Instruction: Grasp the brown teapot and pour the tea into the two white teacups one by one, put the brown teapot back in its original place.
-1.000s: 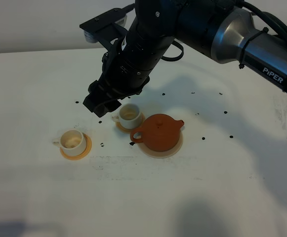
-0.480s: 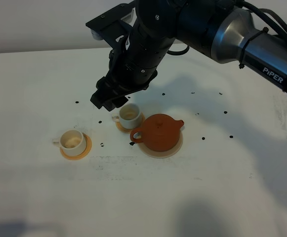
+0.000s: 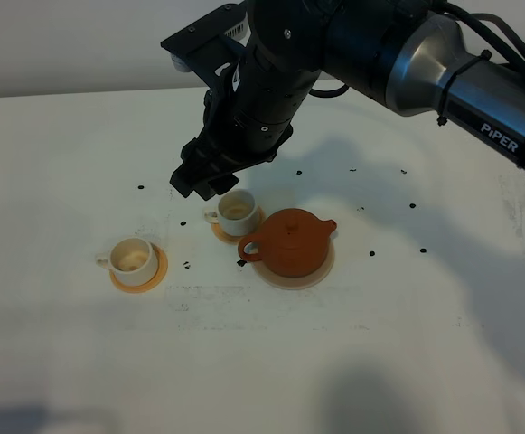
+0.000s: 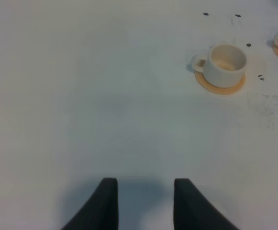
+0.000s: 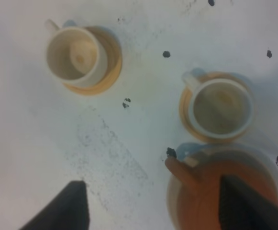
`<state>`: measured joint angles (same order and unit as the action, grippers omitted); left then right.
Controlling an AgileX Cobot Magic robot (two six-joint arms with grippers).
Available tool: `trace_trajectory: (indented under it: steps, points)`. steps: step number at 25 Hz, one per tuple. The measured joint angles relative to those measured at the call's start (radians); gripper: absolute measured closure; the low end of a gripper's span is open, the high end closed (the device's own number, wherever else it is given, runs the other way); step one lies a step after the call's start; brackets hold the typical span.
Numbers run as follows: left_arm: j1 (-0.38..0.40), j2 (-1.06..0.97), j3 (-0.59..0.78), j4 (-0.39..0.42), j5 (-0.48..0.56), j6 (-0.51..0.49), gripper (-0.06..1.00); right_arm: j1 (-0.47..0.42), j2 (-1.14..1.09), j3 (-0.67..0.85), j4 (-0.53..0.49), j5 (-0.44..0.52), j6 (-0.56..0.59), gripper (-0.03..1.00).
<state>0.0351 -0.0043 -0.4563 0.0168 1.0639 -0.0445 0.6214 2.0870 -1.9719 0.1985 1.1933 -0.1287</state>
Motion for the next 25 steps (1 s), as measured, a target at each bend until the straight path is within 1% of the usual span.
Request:
trace_trajectory:
  steps: [6, 15, 21, 25]
  points:
    - [0.0, 0.0, 0.0, 0.0, 0.0, 0.0, 0.64, 0.0, 0.003, 0.0, -0.004, -0.048, 0.007, 0.41]
    - [0.0, 0.0, 0.0, 0.0, 0.0, 0.0, 0.64, 0.0, 0.088, 0.0, -0.02, -0.07, 0.012, 0.41]
    - [0.0, 0.0, 0.0, 0.0, 0.0, 0.0, 0.64, 0.0, 0.09, 0.0, -0.081, -0.097, 0.07, 0.41]
    - [0.0, 0.0, 0.0, 0.0, 0.0, 0.0, 0.64, 0.0, 0.09, 0.0, -0.101, -0.097, 0.078, 0.41]
